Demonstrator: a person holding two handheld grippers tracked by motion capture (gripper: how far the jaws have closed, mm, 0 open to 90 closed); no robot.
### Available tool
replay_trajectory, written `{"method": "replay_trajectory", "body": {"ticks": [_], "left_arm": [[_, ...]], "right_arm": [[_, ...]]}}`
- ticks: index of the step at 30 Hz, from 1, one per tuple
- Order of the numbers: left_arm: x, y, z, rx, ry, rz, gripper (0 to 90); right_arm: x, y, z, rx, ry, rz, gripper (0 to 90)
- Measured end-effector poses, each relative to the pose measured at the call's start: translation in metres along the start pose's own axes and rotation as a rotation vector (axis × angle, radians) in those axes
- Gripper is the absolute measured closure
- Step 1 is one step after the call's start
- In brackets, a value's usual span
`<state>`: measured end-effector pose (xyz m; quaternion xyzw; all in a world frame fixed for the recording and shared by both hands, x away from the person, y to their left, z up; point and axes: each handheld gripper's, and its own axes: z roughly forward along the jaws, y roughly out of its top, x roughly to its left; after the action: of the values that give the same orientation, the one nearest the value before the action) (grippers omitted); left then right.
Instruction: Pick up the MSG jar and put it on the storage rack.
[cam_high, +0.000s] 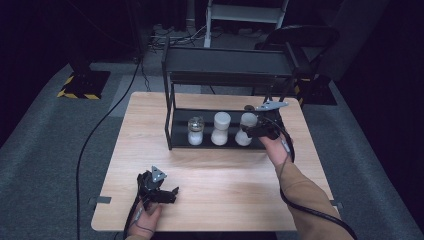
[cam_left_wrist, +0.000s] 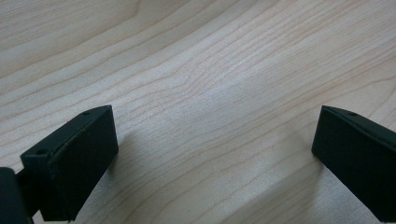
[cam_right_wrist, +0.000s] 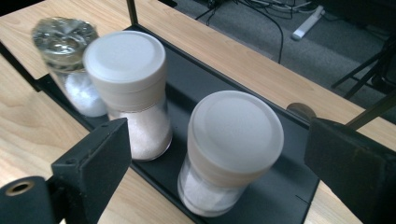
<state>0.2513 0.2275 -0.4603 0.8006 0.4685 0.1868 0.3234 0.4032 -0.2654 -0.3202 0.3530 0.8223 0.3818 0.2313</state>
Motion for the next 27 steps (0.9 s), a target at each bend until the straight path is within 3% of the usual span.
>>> {"method": "replay_trajectory", "body": {"ticks": [12,27], "left_arm": [[0.000,0.000,0.000,0.000,0.000,0.000,0.0],[0.000,0.000,0.000,0.000,0.000,0.000,0.0]], "right_arm": [[0.003,-0.020,-0.035,-0.049,0.029,-0.003,6.4],[0.007,-0.049,-0.060,-0.082,0.061,-0.012,5.9]]}}
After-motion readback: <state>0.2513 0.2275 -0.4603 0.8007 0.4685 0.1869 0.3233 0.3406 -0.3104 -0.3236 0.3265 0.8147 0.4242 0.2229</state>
